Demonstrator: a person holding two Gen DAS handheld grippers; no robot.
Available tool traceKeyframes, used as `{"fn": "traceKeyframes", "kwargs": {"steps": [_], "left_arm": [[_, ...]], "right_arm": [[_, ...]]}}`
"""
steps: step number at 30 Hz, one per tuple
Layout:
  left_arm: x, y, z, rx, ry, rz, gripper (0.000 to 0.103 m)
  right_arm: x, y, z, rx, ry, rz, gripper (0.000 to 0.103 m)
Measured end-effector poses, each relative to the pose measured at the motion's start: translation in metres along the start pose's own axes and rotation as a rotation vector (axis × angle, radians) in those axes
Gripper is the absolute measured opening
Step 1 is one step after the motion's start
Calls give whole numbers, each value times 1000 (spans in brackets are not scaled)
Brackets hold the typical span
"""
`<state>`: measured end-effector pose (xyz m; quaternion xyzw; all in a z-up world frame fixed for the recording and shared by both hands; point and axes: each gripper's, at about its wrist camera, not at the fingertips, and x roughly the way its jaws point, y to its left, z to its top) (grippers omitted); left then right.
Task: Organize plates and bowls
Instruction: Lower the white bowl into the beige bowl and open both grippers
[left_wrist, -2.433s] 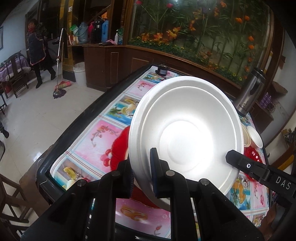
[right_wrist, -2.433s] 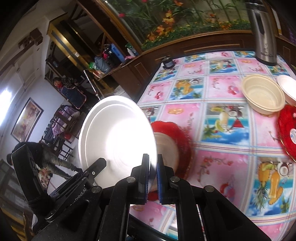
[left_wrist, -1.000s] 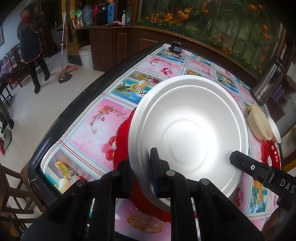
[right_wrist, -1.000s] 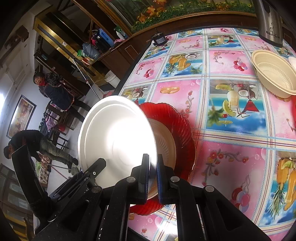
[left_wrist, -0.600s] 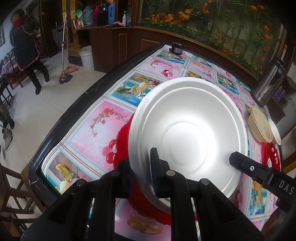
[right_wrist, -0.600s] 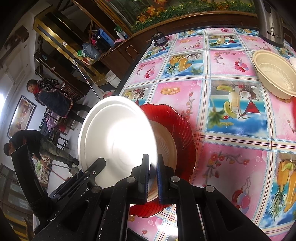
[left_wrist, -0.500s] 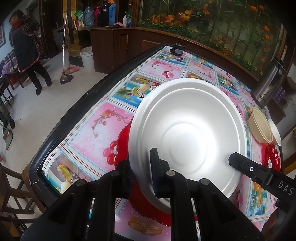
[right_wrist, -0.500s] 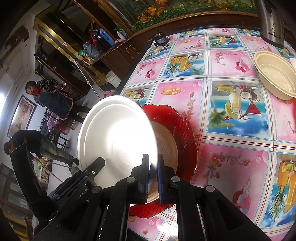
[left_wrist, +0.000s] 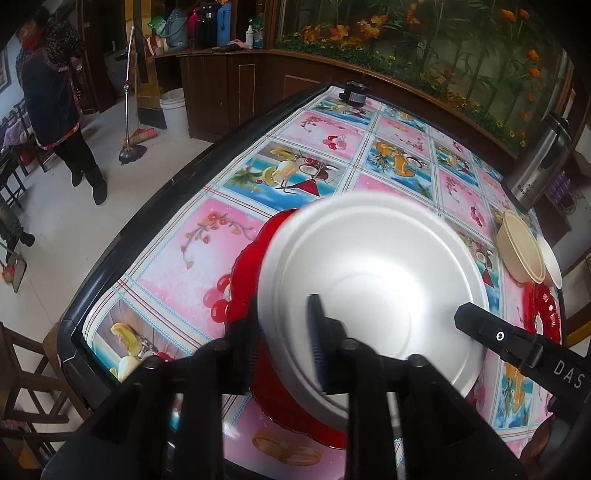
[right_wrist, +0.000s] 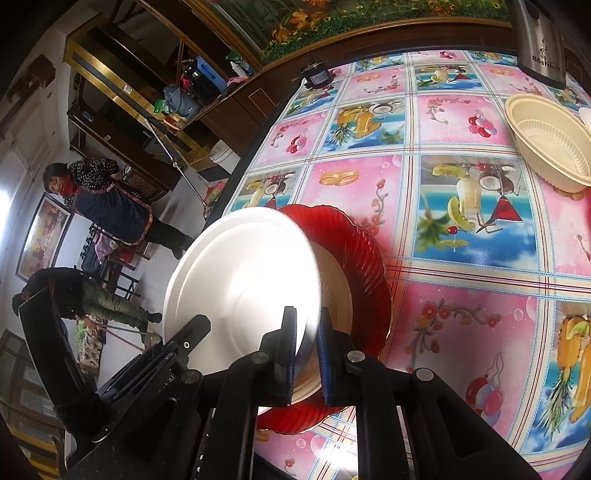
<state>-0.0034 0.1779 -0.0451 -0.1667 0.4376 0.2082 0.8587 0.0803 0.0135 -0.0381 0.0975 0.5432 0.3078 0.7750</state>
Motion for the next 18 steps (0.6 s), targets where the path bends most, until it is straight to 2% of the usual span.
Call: {"fn": "traceKeyframes", "kwargs": {"steps": [2, 9, 11, 13, 18], "left_arm": [[-3, 2, -1, -9, -17, 0, 55], [-16, 4, 1, -25, -59, -1, 56], [-18, 5, 1, -27, -62, -4, 56], [-22, 5, 2, -32, -73, -6, 56], [-33, 1, 4, -29, -104, -16, 62]], "right_arm": [[0, 0, 0, 0, 1, -1, 16], [-5, 0, -1, 2, -9, 6, 22], [-6, 0, -1, 4, -13, 9, 34], [-11, 0, -2, 7, -29, 14, 41], [-24, 2, -2, 5, -66, 21, 54]]}}
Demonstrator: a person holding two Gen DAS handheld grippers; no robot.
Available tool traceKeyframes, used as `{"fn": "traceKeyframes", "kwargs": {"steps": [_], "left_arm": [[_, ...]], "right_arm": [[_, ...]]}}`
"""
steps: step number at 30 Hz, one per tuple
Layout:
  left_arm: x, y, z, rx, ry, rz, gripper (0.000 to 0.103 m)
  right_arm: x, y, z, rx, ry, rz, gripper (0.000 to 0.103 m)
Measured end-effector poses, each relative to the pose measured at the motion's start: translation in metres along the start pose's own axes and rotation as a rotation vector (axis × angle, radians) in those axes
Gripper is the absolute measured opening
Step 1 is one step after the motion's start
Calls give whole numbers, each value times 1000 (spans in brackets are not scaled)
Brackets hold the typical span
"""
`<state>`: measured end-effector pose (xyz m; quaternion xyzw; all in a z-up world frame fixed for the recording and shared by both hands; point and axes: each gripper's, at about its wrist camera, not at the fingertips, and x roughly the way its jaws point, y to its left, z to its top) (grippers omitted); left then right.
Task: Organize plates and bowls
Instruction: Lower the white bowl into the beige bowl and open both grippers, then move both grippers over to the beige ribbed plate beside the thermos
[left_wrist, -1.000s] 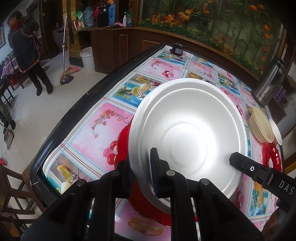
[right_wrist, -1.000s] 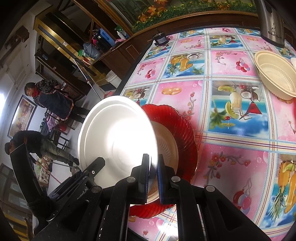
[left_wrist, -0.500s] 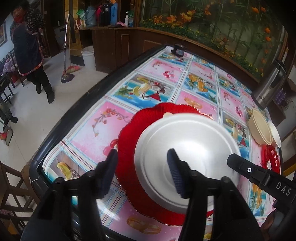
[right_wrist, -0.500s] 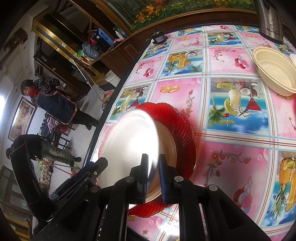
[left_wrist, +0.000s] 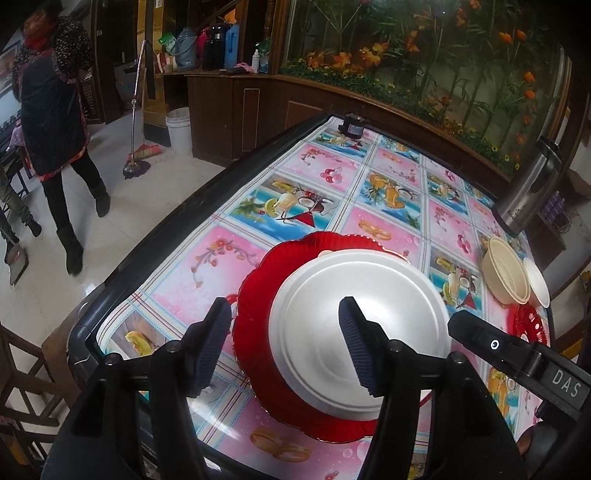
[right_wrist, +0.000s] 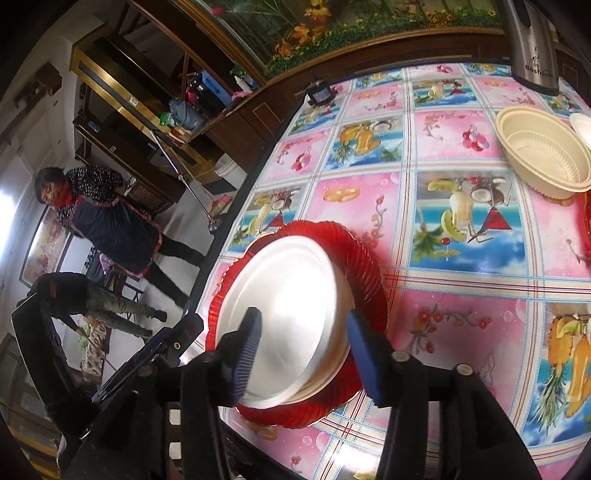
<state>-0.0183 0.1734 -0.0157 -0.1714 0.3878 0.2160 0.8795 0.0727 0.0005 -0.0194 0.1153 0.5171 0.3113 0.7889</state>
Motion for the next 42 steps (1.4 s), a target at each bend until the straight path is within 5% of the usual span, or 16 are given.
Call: {"fn": "traceKeyframes", "kwargs": {"steps": [9, 16, 34, 42], "left_arm": [[-9, -18, 1, 29, -33, -19, 74], [-9, -40, 0, 75, -32, -40, 74], [-2, -89, -3, 153, -13, -83, 74], [7, -132, 4, 192, 22, -162, 74]], "right_arm": [[-19, -12, -2, 35, -46, 28, 71], [-34, -31, -3, 70, -78, 18, 81], [-64, -70, -2, 130, -128, -12, 84], [-96, -104, 4, 181, -166, -41, 84]]}}
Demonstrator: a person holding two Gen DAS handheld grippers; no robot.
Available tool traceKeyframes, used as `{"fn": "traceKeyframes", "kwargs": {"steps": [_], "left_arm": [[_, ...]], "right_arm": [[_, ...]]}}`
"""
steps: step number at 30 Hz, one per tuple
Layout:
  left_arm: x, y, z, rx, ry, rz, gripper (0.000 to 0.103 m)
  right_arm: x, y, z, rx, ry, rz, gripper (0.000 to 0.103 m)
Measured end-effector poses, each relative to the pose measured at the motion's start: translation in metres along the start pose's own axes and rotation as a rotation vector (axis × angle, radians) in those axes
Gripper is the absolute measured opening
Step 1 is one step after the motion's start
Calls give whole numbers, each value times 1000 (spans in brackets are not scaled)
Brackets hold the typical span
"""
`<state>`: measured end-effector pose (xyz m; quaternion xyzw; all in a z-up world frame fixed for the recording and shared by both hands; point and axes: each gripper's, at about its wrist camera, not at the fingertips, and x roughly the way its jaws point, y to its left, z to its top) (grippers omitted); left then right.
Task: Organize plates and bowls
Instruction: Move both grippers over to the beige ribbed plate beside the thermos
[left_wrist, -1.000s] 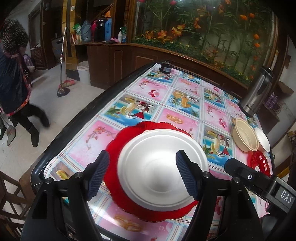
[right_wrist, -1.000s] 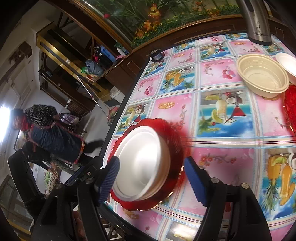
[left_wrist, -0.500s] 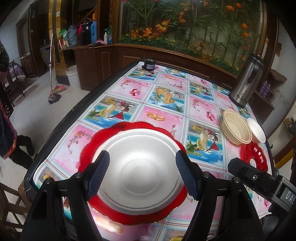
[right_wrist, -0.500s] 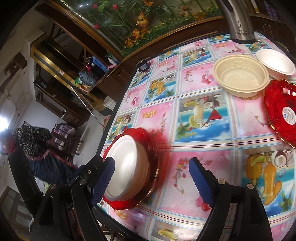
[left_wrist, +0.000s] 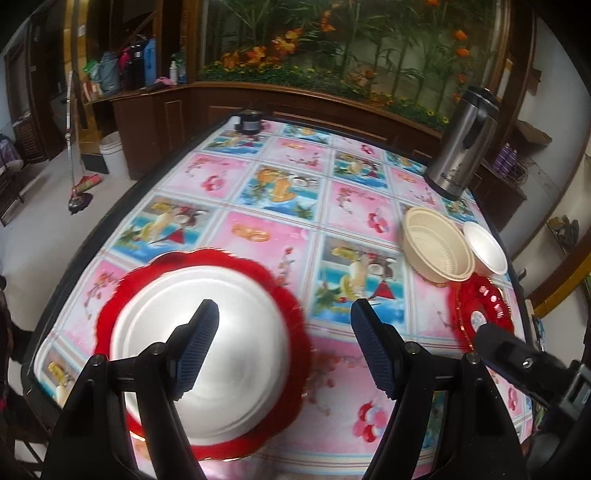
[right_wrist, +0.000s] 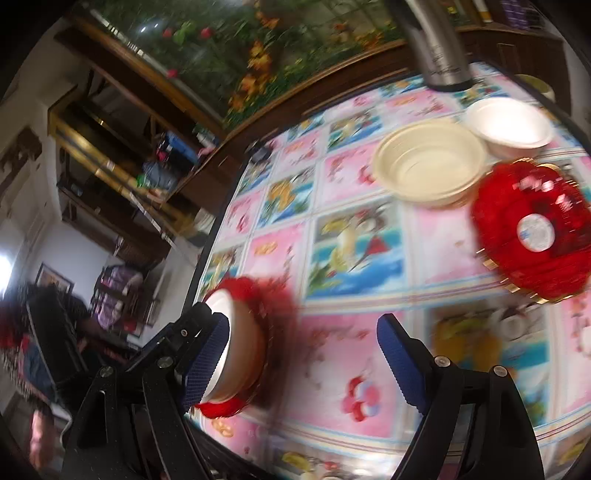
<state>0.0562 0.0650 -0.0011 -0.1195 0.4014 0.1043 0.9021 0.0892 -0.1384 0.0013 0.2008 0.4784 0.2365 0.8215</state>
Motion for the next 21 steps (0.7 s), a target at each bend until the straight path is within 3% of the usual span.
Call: {"fn": "traceKeyframes", "kwargs": {"steps": [6, 11, 21], "left_arm": [[29, -41, 19, 9, 70, -73, 74], [57, -79, 35, 25, 115, -101, 74], [112, -124, 51, 34, 166, -63, 74]], "right_arm": [[-32, -34, 35, 68, -66, -25, 85], [-47, -70, 71, 156, -105, 19, 86], [-8, -120, 133, 204, -32, 3, 85]]}}
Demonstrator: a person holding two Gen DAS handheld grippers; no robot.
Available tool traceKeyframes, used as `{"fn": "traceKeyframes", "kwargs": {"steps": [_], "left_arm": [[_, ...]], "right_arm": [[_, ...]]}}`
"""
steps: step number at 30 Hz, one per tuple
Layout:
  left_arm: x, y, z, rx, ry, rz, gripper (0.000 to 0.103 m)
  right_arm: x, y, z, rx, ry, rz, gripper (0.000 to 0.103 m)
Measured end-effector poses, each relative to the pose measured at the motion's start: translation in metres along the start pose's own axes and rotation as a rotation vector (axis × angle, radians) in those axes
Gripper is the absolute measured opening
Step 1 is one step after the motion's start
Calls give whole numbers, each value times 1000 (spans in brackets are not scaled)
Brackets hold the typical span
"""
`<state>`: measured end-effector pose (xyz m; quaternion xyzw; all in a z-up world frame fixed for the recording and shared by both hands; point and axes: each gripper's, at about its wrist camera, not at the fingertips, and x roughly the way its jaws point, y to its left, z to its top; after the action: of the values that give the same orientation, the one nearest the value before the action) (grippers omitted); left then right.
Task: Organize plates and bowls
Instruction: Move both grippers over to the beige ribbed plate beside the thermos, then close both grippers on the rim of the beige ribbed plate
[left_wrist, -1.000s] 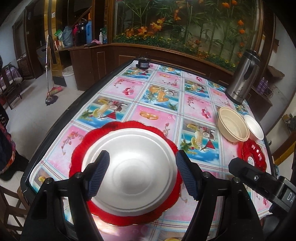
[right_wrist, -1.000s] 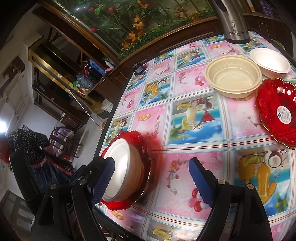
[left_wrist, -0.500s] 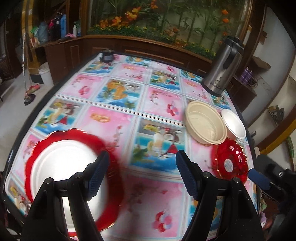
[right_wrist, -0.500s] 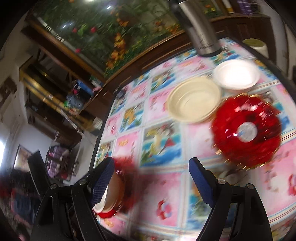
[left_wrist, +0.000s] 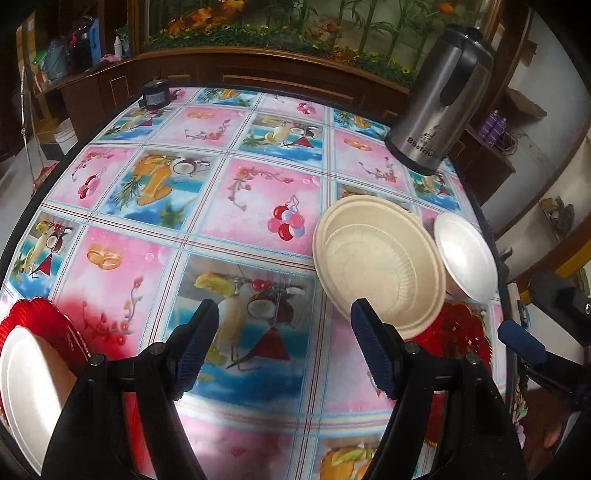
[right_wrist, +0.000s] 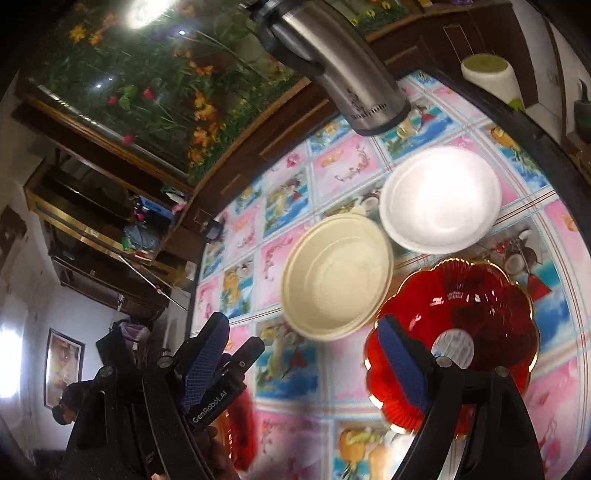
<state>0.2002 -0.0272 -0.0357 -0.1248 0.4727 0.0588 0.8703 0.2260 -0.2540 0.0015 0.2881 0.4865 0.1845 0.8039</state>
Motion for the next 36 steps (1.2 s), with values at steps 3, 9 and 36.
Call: {"fn": "traceKeyframes", "kwargs": {"steps": [3, 9, 36], "left_arm": [[12, -6, 4, 2, 14, 8, 73], [28, -14, 12, 0, 14, 26, 73], [72, -28, 16, -10, 34, 47, 69]], "right_arm": [[16, -9, 11, 7, 27, -6, 85], [40, -20, 23, 11, 62, -26, 84], [100, -53, 41, 27, 135, -179, 38]]}}
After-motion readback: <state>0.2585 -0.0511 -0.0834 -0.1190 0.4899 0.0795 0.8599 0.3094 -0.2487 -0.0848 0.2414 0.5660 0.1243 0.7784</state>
